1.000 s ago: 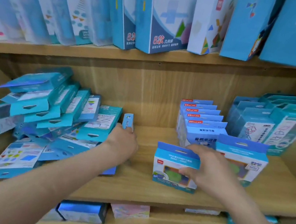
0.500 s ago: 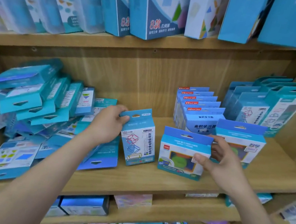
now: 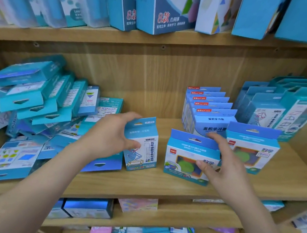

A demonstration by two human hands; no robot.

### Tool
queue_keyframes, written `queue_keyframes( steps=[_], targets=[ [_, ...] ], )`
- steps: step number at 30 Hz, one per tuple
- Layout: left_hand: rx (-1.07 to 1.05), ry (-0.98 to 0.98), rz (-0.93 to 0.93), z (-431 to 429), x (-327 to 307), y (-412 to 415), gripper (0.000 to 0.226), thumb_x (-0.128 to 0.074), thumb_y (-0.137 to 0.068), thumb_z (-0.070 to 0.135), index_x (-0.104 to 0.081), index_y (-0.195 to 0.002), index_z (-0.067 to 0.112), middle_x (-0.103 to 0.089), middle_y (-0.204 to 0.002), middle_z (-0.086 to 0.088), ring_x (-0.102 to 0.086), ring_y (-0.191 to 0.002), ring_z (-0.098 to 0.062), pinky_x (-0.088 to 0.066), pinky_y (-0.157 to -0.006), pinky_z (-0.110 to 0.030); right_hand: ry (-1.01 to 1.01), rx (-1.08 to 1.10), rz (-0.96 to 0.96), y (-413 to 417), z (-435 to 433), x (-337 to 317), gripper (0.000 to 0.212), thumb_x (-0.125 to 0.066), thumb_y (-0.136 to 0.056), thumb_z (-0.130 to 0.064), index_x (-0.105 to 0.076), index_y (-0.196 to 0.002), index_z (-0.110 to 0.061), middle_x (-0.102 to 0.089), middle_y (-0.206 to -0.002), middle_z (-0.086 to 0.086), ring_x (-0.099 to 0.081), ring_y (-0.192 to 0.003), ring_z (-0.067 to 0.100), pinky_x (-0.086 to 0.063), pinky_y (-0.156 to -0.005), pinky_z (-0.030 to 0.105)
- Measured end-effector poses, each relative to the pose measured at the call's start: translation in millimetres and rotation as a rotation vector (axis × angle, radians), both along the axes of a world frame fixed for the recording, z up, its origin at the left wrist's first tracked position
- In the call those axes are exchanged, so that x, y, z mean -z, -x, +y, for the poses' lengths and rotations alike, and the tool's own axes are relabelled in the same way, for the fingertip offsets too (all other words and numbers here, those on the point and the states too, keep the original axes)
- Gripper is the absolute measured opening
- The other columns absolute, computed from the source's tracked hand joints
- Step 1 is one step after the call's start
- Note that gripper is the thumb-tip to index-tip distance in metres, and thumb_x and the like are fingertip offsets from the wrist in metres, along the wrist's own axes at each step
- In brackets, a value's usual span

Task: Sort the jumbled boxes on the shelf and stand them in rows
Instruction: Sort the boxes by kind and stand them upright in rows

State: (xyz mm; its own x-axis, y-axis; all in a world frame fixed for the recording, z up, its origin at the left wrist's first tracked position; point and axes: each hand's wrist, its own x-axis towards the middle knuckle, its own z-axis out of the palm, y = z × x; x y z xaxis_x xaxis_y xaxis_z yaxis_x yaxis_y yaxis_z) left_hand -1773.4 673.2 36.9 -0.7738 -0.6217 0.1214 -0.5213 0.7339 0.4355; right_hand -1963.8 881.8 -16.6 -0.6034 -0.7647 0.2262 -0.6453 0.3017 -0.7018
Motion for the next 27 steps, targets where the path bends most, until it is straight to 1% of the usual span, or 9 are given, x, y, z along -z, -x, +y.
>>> queue_keyframes(
  steps=[4, 8, 10, 13, 16, 19, 22, 24, 27],
  targets=[
    [0.008, 0.078, 0.059, 11, -4, -18, 0.055, -0.085, -0.064, 0.028, -0.058, -0.112, 0.031, -0.064, -0.097, 0.014, -0.059, -0.091, -0.009, -0.047, -0.081, -0.028, -0.014, 0.005, 0.07, -5, -10, -5, 0.054, -0.071, -0.083, -0.02, -0.047, -0.132, -0.027, -0.061, -0.117, 0.0, -0.056, -0.101, 0.019, -0.043, -0.078, 0.029],
    [0.017, 0.013, 0.111, 19, -5, -36, 0.053, -0.086, -0.064, 0.022, -0.059, -0.109, 0.033, -0.06, -0.093, 0.025, -0.058, -0.088, -0.003, -0.047, -0.077, -0.02, -0.011, -0.056, 0.097, -12, -45, -16, 0.048, -0.068, -0.086, -0.02, -0.046, -0.129, -0.021, -0.062, -0.111, 0.001, -0.057, -0.104, 0.022, -0.04, -0.079, 0.028],
    [0.023, -0.002, 0.13, 20, 0, -42, 0.056, -0.086, -0.064, 0.022, -0.06, -0.112, 0.031, -0.056, -0.096, 0.028, -0.057, -0.092, -0.004, -0.046, -0.079, -0.019, 0.002, -0.095, 0.086, -13, -71, -25, 0.044, -0.067, -0.086, -0.019, -0.045, -0.124, -0.021, -0.061, -0.102, 0.001, -0.058, -0.098, 0.024, -0.042, -0.076, 0.031],
    [0.027, 0.005, 0.137, 22, 8, -42, 0.058, -0.083, -0.068, 0.024, -0.058, -0.12, 0.029, -0.052, -0.105, 0.022, -0.054, -0.104, -0.007, -0.045, -0.088, -0.024, -0.049, -0.146, 0.13, -9, -115, -36, 0.042, -0.066, -0.087, -0.017, -0.042, -0.121, -0.019, -0.059, -0.108, 0.006, -0.055, -0.099, 0.025, -0.04, -0.075, 0.032],
    [0.025, 0.049, 0.145, 22, 13, -38, 0.059, -0.08, -0.073, 0.026, -0.054, -0.125, 0.03, -0.046, -0.11, 0.022, -0.051, -0.109, -0.008, -0.044, -0.093, -0.03, -0.183, -0.16, 0.182, -1, -151, -34, 0.039, -0.062, -0.088, -0.016, -0.039, -0.12, -0.02, -0.058, -0.109, 0.009, -0.054, -0.095, 0.026, -0.046, -0.078, 0.038],
    [0.026, 0.089, 0.151, 21, 15, -32, 0.058, -0.075, -0.076, 0.026, -0.049, -0.128, 0.033, -0.045, -0.117, 0.018, -0.051, -0.11, -0.011, -0.047, -0.09, -0.037, -0.254, -0.133, 0.226, 11, -174, -28, 0.04, -0.06, -0.089, -0.013, -0.039, -0.122, -0.016, -0.056, -0.113, 0.015, -0.056, -0.104, 0.033, -0.047, -0.084, 0.041],
    [0.022, 0.117, 0.119, 19, 16, -23, 0.058, -0.068, -0.083, 0.026, -0.041, -0.133, 0.036, -0.039, -0.122, 0.017, -0.047, -0.112, -0.009, -0.046, -0.087, -0.031, -0.283, -0.1, 0.352, 24, -194, -32, 0.042, -0.06, -0.088, -0.009, -0.041, -0.126, -0.011, -0.051, -0.119, 0.019, -0.053, -0.11, 0.039, -0.043, -0.088, 0.04],
    [0.011, 0.106, 0.108, 16, 16, -16, 0.058, -0.065, -0.085, 0.027, -0.038, -0.135, 0.038, -0.036, -0.123, 0.019, -0.045, -0.112, -0.007, -0.044, -0.084, -0.028, -0.329, -0.105, 0.421, 30, -206, -36, 0.042, -0.059, -0.086, -0.006, -0.042, -0.124, -0.01, -0.049, -0.118, 0.019, -0.054, -0.108, 0.042, -0.045, -0.086, 0.042],
    [0.005, 0.068, 0.125, 11, 16, -9, 0.059, -0.067, -0.084, 0.026, -0.038, -0.134, 0.04, -0.035, -0.12, 0.022, -0.048, -0.111, -0.008, -0.047, -0.085, -0.033, -0.362, -0.099, 0.48, 37, -215, -39, 0.041, -0.057, -0.083, -0.001, -0.041, -0.12, -0.008, -0.047, -0.117, 0.019, -0.056, -0.104, 0.045, -0.047, -0.084, 0.047]
  ],
)
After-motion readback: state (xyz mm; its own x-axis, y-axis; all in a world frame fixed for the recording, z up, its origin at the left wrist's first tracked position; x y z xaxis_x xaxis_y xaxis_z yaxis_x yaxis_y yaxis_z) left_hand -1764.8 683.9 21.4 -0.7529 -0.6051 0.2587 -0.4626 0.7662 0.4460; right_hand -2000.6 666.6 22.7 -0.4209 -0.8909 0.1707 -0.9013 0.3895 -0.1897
